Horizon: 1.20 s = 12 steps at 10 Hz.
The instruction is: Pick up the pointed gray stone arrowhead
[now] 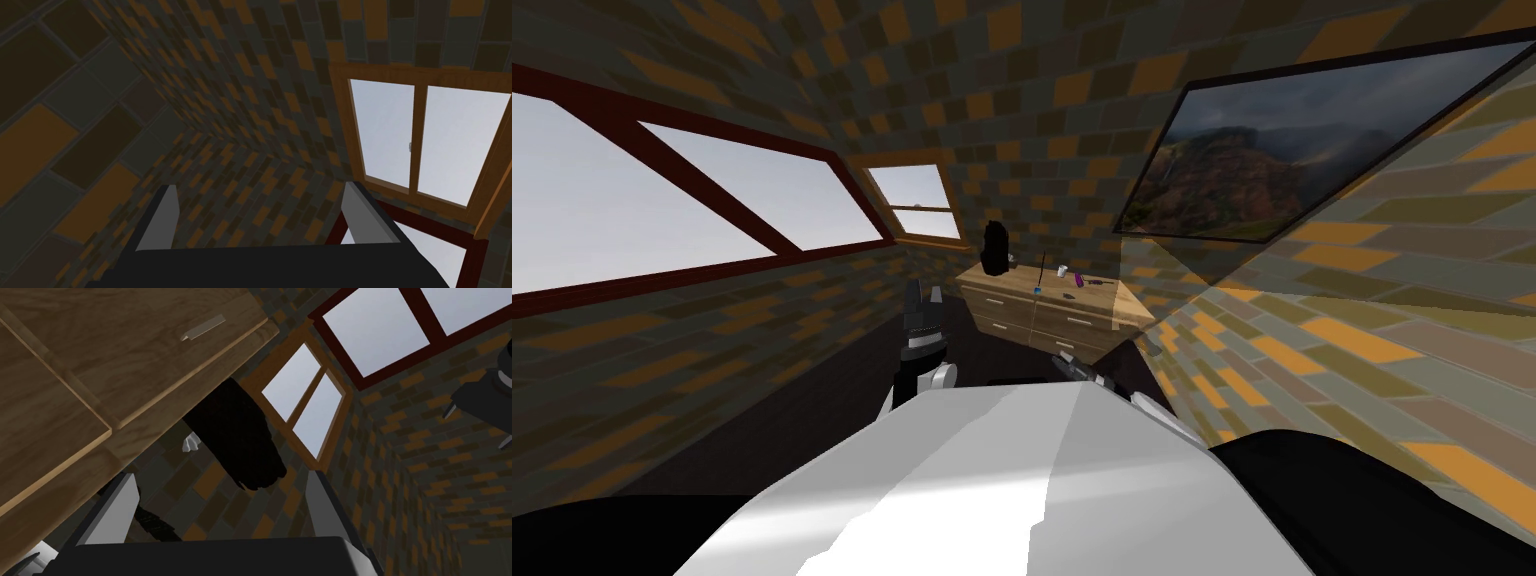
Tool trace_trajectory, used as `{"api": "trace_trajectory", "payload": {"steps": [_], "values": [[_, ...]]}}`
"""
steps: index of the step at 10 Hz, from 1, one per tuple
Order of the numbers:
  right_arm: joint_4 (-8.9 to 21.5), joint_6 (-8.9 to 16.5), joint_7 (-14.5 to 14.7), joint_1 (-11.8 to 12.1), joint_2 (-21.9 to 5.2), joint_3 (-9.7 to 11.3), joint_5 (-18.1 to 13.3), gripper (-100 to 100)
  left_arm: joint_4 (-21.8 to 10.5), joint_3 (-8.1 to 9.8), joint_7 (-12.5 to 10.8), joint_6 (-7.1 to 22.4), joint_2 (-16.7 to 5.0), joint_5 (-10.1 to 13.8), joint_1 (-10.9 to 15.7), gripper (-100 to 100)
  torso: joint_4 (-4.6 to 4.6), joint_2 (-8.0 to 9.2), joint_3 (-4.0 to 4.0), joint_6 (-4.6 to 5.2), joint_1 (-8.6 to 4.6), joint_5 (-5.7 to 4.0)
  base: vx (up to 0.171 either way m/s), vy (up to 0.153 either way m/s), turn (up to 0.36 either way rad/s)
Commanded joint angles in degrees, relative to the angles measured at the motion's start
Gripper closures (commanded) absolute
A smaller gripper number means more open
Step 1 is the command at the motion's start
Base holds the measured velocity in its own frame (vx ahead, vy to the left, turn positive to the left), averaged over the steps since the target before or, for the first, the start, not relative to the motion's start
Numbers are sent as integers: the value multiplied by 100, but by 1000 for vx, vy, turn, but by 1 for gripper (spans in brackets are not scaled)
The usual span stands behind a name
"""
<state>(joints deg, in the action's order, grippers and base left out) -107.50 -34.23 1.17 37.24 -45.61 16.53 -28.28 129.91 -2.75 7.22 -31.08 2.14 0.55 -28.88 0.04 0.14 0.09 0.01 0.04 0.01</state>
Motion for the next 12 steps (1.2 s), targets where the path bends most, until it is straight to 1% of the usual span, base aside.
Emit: {"api": "trace_trajectory", "payload": {"steps": [1,2,3,4,5,6,7,8,9,10,11,12], "values": [[175,-66,73,30,-181,45,-86,-100,0,0,0,0,0,0,0,0,0,0,0,0,0,0,-33,21,52],[368,-79,108,23,-410,124,-234,-100,0,0,0,0,0,0,0,0,0,-2,-1,2,-1,0,-34,29,101],[391,-79,108,23,-515,124,-234,-100,0,0,0,0,0,0,0,0,-1,-3,-2,0,0,0,-24,25,41],[612,-97,141,7,-729,200,-370,-100,0,0,0,0,0,0,-1,0,-1,-6,-3,2,-1,0,-25,41,91],[612,-97,141,7,-856,200,-370,-100,0,0,0,0,0,0,0,0,-1,-7,-4,0,3,1,-17,35,38],[836,-119,174,-18,-1075,273,-496,-100,0,0,0,0,0,0,-1,0,-1,-10,-5,1,3,1,-19,39,87],[836,-119,174,-18,-1203,273,-496,-100,0,0,0,0,0,0,0,0,-2,-9,-5,1,4,1,-16,37,46],[1062,-144,205,-51,-1424,343,-609,-100,0,0,0,0,0,0,-1,0,-2,-11,-6,1,4,1,-2,58,94],[1062,-144,205,-51,-1552,343,-609,-100,0,0,0,0,0,0,-1,0,-3,-17,-9,-1,9,2,2,45,50],[1291,-173,235,-93,-1737,411,-711,-100,0,0,0,0,0,0,-1,0,-3,-17,-9,2,7,2,8,52,99],[1291,-173,235,-93,-1900,411,-711,-100,0,0,0,0,0,0,-1,0,-4,-21,-11,-1,9,2,11,44,53],[1521,-205,264,-142,-2106,477,-803,-100,0,0,0,0,0,0,-1,0,-4,-22,-12,2,7,2,20,52,93]]}}
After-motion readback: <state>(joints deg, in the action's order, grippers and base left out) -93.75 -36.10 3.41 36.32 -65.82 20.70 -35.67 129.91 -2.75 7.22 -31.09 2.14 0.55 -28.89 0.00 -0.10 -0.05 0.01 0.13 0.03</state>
